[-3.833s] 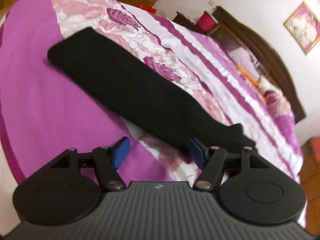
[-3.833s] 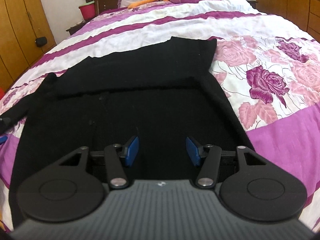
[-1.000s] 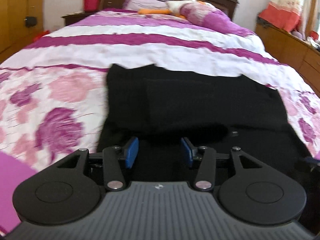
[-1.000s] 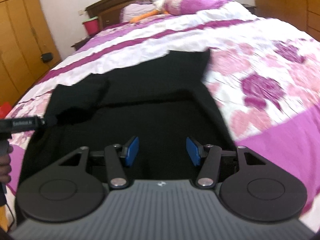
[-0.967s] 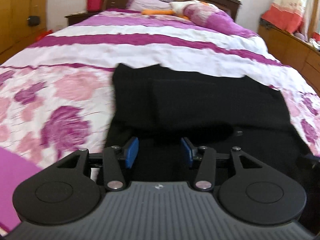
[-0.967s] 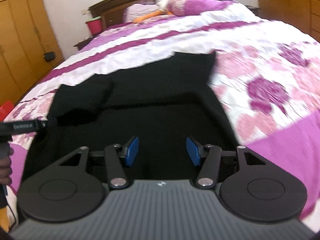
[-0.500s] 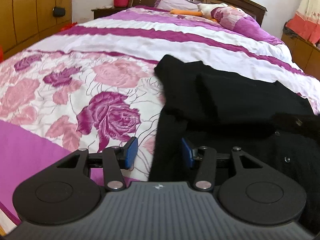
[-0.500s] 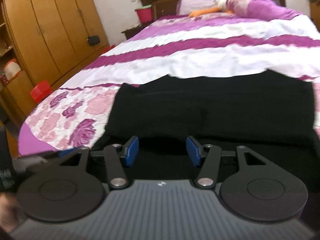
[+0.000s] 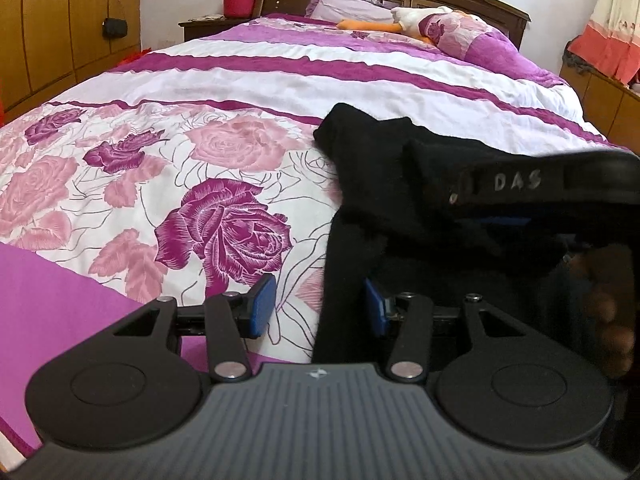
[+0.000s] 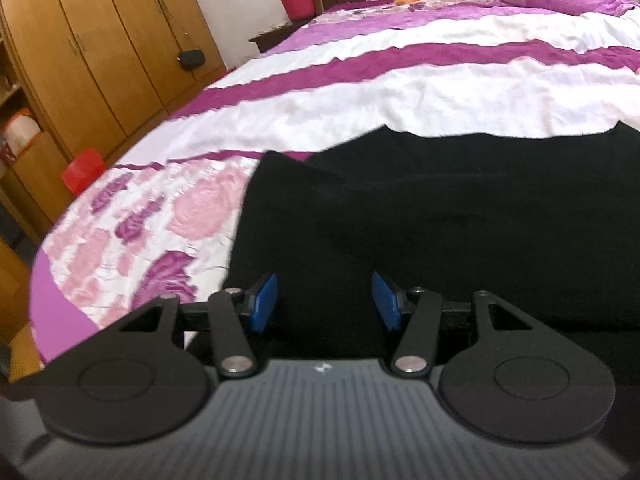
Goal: Fold small clothes
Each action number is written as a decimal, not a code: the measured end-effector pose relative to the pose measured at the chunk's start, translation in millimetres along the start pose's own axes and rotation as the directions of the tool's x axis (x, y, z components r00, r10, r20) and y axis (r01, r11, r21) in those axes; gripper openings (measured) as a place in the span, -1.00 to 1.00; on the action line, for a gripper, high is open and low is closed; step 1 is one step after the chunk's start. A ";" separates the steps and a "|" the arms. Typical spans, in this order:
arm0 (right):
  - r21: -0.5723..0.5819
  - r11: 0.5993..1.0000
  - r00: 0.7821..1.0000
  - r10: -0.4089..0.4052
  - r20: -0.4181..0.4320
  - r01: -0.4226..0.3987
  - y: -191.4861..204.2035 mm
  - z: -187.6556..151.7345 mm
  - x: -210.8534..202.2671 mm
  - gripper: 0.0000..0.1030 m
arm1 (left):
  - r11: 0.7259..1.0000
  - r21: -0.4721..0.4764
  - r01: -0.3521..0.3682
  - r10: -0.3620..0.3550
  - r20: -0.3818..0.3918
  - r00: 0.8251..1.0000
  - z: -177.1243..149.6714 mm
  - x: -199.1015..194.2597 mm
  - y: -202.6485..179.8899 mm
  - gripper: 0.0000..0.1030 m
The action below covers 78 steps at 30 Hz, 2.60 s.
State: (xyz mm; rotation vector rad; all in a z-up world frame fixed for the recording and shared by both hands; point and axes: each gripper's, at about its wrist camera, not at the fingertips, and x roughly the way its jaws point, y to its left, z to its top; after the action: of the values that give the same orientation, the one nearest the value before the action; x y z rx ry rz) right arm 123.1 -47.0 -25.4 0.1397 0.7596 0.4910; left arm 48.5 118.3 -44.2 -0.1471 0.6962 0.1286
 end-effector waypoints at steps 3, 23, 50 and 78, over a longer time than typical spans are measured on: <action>-0.019 1.000 1.000 0.003 0.008 -0.003 -3.5 -5.4 6.6 0.05 | 1.000 -0.001 -0.001 0.001 0.000 1.000 0.2 2.0 -0.2 0.05; 0.067 0.998 0.988 0.012 0.153 -0.023 -32.7 12.9 -49.8 -0.74 | 0.999 -0.020 -0.036 0.036 -0.016 0.999 1.3 0.0 -5.5 0.05; 0.406 0.904 0.943 -0.241 0.231 0.132 -196.8 -36.8 -113.8 0.16 | 0.993 0.028 -0.114 0.113 0.008 0.994 2.3 4.6 -21.9 0.05; 0.184 0.926 0.868 -0.374 0.326 0.330 -186.8 -8.8 -86.8 -0.84 | 0.995 0.080 -0.059 0.046 0.165 0.985 53.4 88.3 -86.4 0.05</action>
State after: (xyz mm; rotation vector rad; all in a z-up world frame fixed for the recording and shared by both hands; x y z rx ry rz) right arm 133.6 -252.7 -32.4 0.1938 0.4409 0.0615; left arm 163.5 49.0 -52.8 -0.0364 0.5409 0.1597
